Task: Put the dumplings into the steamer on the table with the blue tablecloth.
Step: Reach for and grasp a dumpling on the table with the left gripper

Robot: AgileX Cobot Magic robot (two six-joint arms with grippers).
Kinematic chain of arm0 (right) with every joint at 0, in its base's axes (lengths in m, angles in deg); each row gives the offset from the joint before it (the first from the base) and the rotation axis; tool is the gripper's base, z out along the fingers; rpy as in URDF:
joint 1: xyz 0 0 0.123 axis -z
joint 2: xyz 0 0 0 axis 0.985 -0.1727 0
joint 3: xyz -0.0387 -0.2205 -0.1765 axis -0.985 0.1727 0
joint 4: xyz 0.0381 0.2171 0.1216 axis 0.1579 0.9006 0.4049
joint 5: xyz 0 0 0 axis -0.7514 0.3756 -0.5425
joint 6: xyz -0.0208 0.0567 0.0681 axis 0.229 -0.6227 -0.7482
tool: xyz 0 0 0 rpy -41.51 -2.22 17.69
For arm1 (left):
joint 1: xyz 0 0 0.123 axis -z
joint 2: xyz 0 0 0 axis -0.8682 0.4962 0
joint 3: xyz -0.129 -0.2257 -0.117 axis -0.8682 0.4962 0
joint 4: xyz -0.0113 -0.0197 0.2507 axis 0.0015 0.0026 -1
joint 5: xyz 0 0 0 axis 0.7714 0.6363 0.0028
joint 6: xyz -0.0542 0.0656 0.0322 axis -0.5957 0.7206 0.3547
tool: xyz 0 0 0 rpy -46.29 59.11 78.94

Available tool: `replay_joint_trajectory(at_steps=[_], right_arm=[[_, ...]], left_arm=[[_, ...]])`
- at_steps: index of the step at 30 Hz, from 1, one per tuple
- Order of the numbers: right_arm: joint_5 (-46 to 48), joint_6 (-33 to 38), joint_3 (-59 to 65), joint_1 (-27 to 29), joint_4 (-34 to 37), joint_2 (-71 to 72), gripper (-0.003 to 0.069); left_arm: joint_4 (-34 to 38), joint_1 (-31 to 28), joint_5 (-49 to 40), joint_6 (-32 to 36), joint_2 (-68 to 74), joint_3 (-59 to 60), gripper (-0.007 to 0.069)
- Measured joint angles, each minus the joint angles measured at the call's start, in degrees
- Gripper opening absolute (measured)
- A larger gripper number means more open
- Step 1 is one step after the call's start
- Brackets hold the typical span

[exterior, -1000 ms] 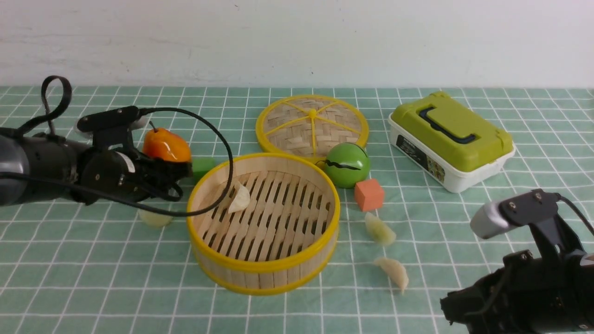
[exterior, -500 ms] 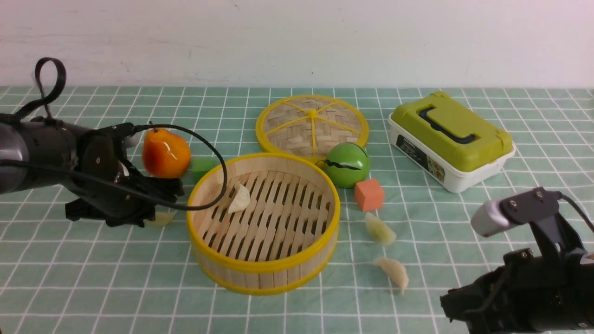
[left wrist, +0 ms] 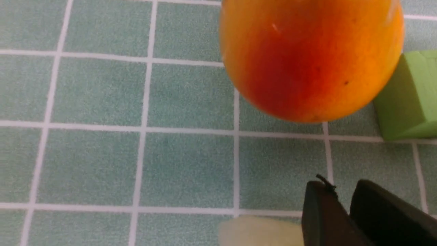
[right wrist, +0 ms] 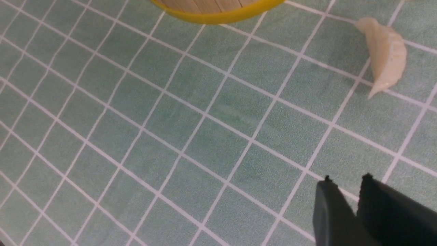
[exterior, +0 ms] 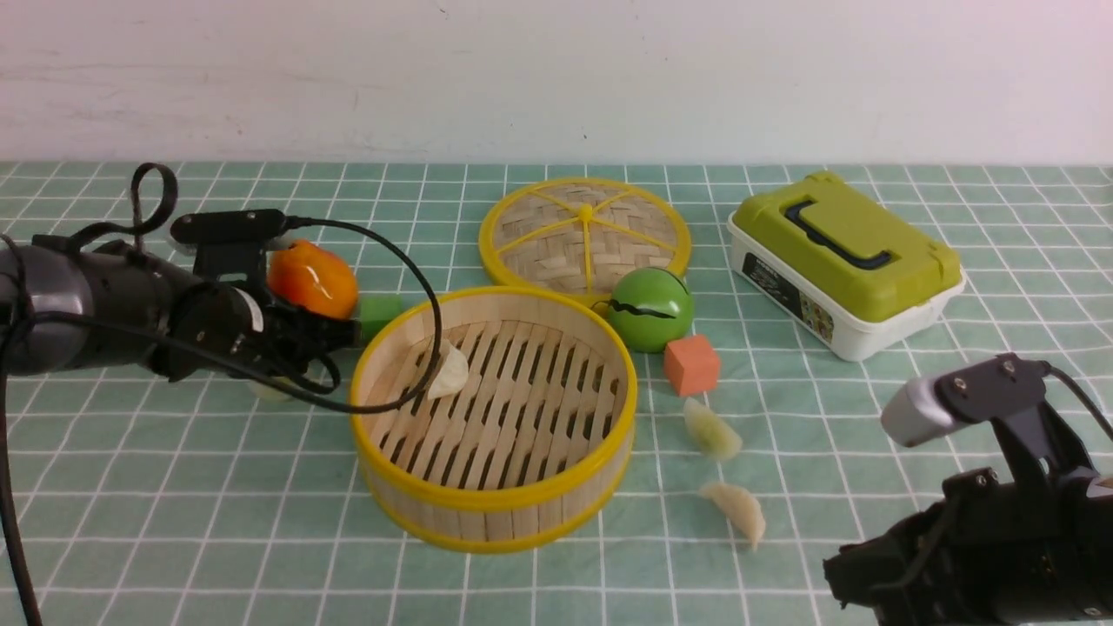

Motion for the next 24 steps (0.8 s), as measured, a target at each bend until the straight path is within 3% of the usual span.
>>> replay_joint_trajectory(at_steps=[6, 10, 19, 24], right_arm=[[-0.1, 2.1, 0.0, 0.0, 0.0, 0.0, 0.0137], [-0.4, 2.3, 0.0, 0.0, 0.2, 0.0, 0.0138], [-0.5, 2.3, 0.0, 0.0, 1.1, 0.0, 0.0148], [-0.4, 2.3, 0.0, 0.0, 1.1, 0.0, 0.0149]], left_arm=[[-0.1, 0.0, -4.0, 0.0, -8.0, 0.0, 0.0132], [0.4, 0.0, -9.3, -3.5, -10.6, -0.2, 0.0167], [1.2, 0.0, -11.9, -20.7, -2.4, -0.2, 0.0440], [0.6, 0.0, -9.0, -22.8, 0.5, -0.2, 0.0501]])
